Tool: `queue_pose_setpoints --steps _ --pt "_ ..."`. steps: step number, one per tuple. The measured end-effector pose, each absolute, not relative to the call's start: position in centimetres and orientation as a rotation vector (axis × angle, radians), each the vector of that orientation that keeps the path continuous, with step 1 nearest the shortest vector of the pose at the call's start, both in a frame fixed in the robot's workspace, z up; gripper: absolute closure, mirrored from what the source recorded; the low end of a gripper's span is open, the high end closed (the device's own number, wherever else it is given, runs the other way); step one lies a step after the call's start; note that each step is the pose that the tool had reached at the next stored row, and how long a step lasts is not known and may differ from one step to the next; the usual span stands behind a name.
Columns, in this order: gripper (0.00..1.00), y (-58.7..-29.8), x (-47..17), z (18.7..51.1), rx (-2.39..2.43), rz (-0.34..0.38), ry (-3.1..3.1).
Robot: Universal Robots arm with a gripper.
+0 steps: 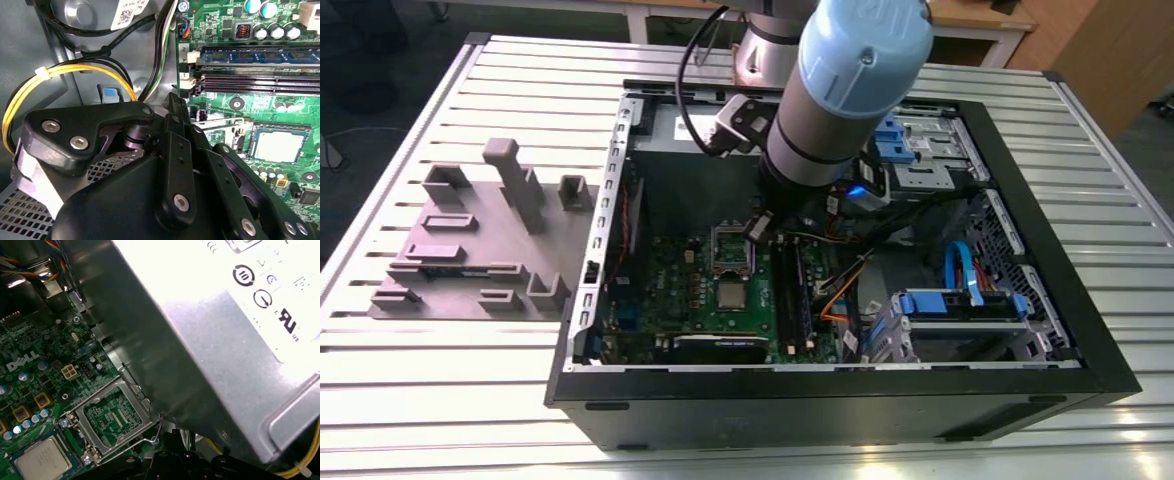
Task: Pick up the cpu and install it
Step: 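Close the cpu cover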
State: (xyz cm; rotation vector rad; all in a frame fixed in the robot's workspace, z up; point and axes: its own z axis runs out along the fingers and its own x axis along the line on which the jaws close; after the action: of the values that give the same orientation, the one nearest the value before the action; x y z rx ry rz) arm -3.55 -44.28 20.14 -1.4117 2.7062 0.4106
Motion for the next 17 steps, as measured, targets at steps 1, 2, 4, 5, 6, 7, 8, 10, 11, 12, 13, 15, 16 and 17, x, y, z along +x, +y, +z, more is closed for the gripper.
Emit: queue_pose_setpoints --steps 1,2,4,5,6,7,8,10,11,12,13,15,16,17 --pt "0.89 -44.27 -3.57 20.1 -1.412 0.411 2.706" --pt "0.89 -44.26 -3.59 20.06 -1.412 0.411 2.706" --pt "0.89 -44.25 -3.62 19.98 -1.412 0.411 2.706" --pt "0.89 -44.24 -3.65 19.94 -1.412 0.411 2.706" --pt "0.89 -44.24 -3.66 19.9 -1.412 0.411 2.706" --pt "0.89 -44.23 -3.69 19.86 -1.412 0.411 2.706" --pt "0.89 -44.23 -3.71 19.82 -1.411 0.411 2.706" --pt "0.89 -44.23 -3.74 19.8 -1.412 0.412 2.706" --pt "0.89 -44.23 -3.78 19.8 -1.411 0.412 2.706" --pt "0.89 -44.23 -3.83 19.79 -1.411 0.412 2.706" --pt "0.89 -44.23 -3.89 19.79 -1.411 0.412 2.706" --pt "0.89 -44.22 -4.02 19.78 -1.411 0.412 2.706" --pt "0.89 -44.23 -4.11 19.79 -1.411 0.412 2.706" --pt "0.89 -44.23 -4.17 19.79 -1.411 0.412 2.706"
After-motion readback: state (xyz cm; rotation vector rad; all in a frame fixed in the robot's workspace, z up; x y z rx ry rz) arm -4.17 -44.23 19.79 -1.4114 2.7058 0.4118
